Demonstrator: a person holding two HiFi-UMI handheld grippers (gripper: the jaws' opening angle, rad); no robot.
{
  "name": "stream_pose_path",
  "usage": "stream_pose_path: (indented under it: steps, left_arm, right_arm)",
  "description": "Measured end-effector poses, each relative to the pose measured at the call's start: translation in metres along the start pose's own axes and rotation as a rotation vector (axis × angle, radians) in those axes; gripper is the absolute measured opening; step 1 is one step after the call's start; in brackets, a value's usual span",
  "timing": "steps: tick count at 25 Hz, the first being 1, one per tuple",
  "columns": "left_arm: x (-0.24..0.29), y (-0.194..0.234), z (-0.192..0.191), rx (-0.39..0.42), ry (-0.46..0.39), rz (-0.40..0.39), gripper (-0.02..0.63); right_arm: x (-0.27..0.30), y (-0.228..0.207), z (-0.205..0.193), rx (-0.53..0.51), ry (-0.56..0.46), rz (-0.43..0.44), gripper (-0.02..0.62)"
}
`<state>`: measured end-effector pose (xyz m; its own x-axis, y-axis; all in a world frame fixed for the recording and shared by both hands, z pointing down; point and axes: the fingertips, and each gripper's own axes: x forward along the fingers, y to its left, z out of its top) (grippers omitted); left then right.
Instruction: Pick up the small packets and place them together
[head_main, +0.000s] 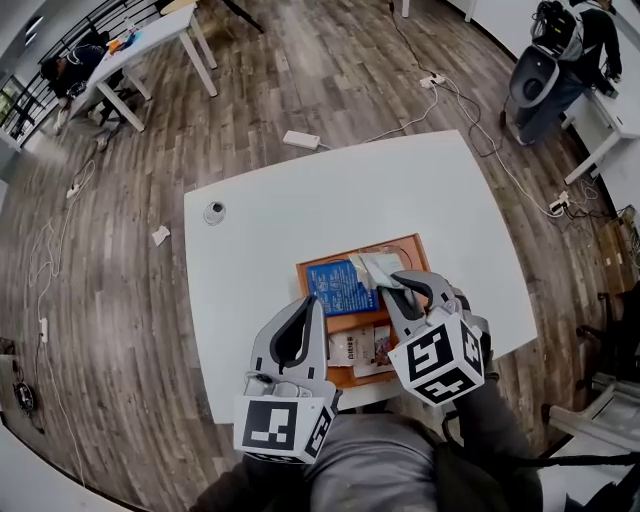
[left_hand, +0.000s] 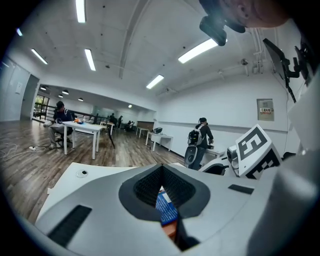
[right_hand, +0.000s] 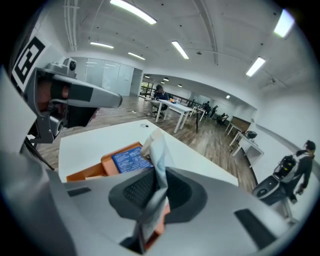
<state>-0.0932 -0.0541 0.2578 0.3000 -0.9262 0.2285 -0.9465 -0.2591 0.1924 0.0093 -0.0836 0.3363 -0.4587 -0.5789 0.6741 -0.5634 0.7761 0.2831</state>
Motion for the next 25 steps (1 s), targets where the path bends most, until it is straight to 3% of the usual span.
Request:
stream_pose_path:
  steps: [4, 8, 11, 17, 25]
  left_arm:
    - [0.013, 0.023, -0.004, -0.028, 0.025, 0.018, 0.0]
    - [0.021, 0.043, -0.01, -0.052, 0.045, 0.036, 0.0]
    - [0.022, 0.047, -0.014, -0.064, 0.058, 0.041, 0.0]
    - [0.02, 0.049, -0.016, -0.069, 0.067, 0.052, 0.0]
    - [0.008, 0.034, -0.013, -0.051, 0.056, 0.058, 0.0]
  right_arm:
    - [0.031, 0.003, -0.001, 0.012, 0.046, 0.053, 0.051]
    - [0.052, 0.02, -0.002, 0.026, 0.08, 0.143, 0.111]
    - [0.056, 0.027, -0.001, 0.03, 0.084, 0.182, 0.12]
    - [0.056, 0.043, 0.003, 0.029, 0.08, 0.269, 0.249]
    - [0.036, 0.038, 0.012, 0.05, 0.001, 0.221, 0.249]
